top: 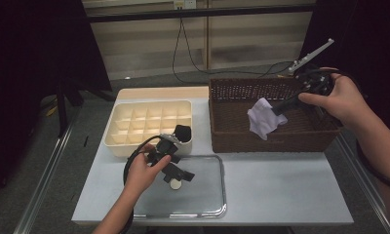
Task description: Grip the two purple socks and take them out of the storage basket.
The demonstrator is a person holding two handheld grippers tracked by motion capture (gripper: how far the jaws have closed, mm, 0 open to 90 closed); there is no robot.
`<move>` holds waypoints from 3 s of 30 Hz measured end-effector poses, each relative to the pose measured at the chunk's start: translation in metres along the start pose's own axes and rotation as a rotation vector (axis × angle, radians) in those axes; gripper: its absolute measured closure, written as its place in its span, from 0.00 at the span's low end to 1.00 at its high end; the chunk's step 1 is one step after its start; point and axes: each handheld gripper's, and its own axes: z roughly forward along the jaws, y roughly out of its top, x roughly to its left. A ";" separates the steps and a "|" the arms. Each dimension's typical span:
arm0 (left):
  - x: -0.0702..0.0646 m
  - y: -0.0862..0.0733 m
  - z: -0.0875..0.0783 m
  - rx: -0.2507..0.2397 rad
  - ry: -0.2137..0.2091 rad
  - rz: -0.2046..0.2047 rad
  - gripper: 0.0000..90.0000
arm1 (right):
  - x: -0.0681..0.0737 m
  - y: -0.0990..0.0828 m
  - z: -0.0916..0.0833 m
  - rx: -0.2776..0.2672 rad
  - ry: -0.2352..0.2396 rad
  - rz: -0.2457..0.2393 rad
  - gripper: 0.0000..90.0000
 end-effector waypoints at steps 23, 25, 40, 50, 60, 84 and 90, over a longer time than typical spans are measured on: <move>-0.003 0.001 0.001 -0.007 -0.001 -0.003 0.05 | 0.014 -0.011 0.003 -0.004 0.022 -0.017 0.98; -0.003 0.001 0.001 -0.008 -0.001 -0.005 0.05 | 0.016 -0.013 0.005 -0.007 0.029 -0.018 0.98; 0.002 0.002 0.002 0.036 0.001 0.030 0.05 | -0.019 -0.021 0.034 -0.028 -0.056 0.073 0.56; 0.005 0.001 0.001 0.029 -0.001 0.020 0.05 | -0.057 -0.020 0.062 -0.031 -0.126 0.166 0.29; 0.006 0.000 0.002 0.043 -0.005 0.033 0.05 | -0.082 -0.021 0.084 -0.036 -0.158 0.201 0.18; 0.008 -0.001 0.005 0.047 -0.003 0.024 0.05 | -0.123 -0.030 0.132 0.007 -0.243 0.214 0.13; 0.009 -0.002 0.005 0.047 -0.002 0.022 0.05 | -0.126 -0.033 0.144 0.020 -0.255 0.211 0.13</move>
